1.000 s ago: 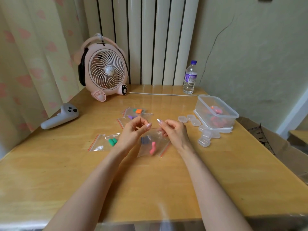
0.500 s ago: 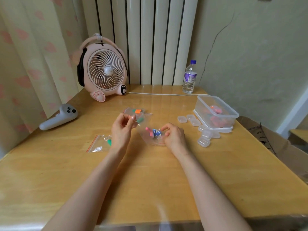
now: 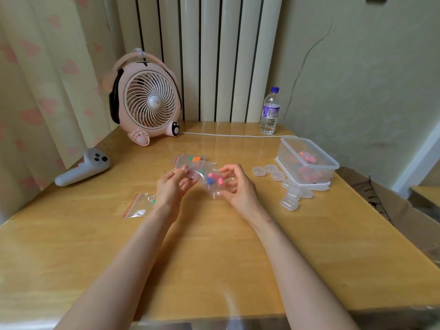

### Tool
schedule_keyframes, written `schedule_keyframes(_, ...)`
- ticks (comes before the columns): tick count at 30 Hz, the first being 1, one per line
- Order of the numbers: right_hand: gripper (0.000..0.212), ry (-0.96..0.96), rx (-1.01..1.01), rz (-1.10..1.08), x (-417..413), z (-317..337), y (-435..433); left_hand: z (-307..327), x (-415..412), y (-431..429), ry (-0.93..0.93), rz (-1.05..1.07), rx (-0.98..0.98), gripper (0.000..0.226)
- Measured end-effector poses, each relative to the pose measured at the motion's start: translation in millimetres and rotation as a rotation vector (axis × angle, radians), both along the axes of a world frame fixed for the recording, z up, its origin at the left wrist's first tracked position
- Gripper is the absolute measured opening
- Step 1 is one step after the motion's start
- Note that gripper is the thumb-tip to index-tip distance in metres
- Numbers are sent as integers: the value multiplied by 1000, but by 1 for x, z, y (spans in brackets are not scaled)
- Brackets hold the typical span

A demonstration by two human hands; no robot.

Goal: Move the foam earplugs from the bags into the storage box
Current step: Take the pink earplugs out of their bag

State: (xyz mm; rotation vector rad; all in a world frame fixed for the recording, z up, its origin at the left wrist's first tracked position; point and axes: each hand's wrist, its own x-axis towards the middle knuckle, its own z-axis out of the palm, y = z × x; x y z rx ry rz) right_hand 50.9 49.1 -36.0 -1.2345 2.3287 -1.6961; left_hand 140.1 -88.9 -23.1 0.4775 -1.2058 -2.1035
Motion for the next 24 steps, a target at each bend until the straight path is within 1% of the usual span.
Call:
schedule_keyframes(1,30,2,-47,-27,0,1,-1,-1,0,1,-43,-14,-23,9)
schedule_keyframes(2,25,3,-85,-57,-1,1,-1,-2,0,2,-102,-26,-58,9)
schedule_keyframes(5,27,-78,-143,-100,-4,2,0,-3,2,8,-343,-58,-186,18)
schedule_keyframes(8,15,-199,-184,-52,-4,9,5,-4,3,10,-554,-76,-340,25)
schedule_keyframes(10,13,-239,-209,-47,-3,13,7,-5,2,9,-641,-87,-423,26)
schedule_keyframes(12,15,-258,-231,-46,-3,14,8,-7,2,7,-690,-97,-478,27)
schedule_keyframes(16,16,-273,-285,-43,-3,17,9,-10,1,6,-735,-91,-577,32)
schedule_keyframes(18,21,-267,-326,-51,-5,18,9,-11,1,5,-737,-86,-600,34)
schedule_keyframes(21,26,-253,-337,-68,-8,17,9,-13,-2,4,-707,13,-670,34)
schedule_keyframes(22,25,-262,-335,-72,-8,17,9,-14,-3,3,-670,67,-705,34)
schedule_keyframes(24,24,-274,-340,-72,-7,18,9,-11,-2,4,-500,106,-712,29)
